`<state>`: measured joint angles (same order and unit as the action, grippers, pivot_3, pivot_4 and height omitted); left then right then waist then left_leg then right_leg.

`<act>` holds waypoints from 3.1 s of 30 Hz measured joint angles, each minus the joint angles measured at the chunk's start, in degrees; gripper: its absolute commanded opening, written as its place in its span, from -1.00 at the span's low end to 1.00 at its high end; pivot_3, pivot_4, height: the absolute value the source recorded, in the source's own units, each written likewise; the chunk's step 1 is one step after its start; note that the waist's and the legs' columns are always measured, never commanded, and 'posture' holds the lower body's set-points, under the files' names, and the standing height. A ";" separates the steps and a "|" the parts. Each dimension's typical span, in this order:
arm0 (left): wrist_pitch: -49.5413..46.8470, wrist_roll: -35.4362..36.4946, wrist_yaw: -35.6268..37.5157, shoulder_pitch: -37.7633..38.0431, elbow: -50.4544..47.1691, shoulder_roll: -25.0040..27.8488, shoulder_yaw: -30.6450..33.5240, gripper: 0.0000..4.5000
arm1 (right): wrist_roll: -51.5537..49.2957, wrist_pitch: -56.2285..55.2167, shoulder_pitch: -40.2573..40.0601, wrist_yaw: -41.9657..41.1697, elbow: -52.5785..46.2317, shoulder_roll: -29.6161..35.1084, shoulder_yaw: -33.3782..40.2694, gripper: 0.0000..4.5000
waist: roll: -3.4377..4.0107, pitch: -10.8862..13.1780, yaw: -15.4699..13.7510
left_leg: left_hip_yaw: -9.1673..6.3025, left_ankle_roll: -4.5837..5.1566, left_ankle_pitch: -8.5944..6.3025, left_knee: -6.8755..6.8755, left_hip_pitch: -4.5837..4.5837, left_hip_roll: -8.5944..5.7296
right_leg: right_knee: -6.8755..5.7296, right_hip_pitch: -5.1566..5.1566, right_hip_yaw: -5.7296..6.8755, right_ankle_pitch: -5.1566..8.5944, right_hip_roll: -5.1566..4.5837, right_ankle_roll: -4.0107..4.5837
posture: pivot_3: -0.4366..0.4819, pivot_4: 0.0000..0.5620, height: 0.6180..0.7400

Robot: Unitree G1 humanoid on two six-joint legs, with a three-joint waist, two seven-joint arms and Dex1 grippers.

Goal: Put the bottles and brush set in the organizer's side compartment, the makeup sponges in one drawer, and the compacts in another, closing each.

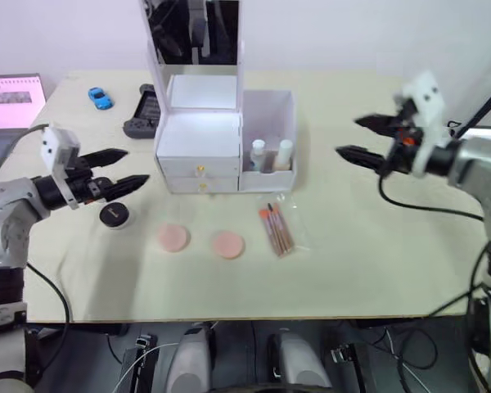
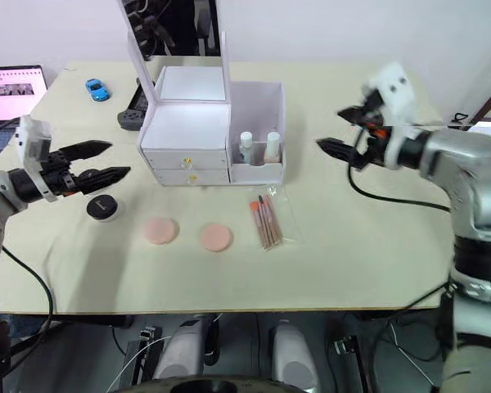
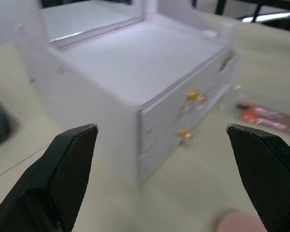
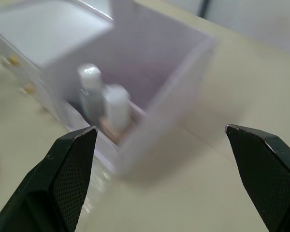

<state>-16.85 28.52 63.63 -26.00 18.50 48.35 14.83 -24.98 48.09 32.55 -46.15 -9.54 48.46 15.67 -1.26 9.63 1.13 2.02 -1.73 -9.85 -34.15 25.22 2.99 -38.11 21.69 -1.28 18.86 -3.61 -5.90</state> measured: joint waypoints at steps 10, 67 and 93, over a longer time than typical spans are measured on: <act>12.88 -5.54 2.64 -2.17 23.67 6.81 3.11 1.00 | -1.01 -11.16 -25.72 -1.06 -2.57 -2.03 17.35 1.00 | -0.01 -0.03 -0.45 | 0.04 -0.01 0.00 -0.02 -0.14 0.03 | 0.04 -0.19 0.02 0.01 -0.03 0.01 | -0.05 -0.47 1.00; -50.42 9.38 -17.68 -13.02 -36.88 -14.08 -31.99 -0.98 | -18.14 20.01 -8.90 7.24 -8.70 -1.07 -9.45 1.00 | 0.01 -0.03 -0.51 | -0.35 0.01 0.00 -0.26 -0.08 -0.04 | 0.03 -0.36 0.06 0.01 0.13 -0.02 | -0.05 -0.47 1.00; -35.56 -13.36 -20.30 -12.23 -26.04 -20.26 -44.80 -0.98 | -13.27 22.22 7.46 -1.20 23.35 -18.64 -21.15 1.00 | 0.05 -0.06 -0.28 | -0.36 0.01 0.00 -0.26 -0.11 -0.03 | -0.01 -0.35 0.06 0.00 0.18 -0.02 | -0.05 -0.47 1.00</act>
<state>-52.41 15.16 43.32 -38.23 -7.55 28.09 -29.97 -38.25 70.31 40.00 -47.35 13.80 29.82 -5.49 -1.21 9.57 0.85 1.65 -1.72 -9.85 -34.41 25.11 2.96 -38.12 21.34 -1.22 18.86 -3.43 -5.93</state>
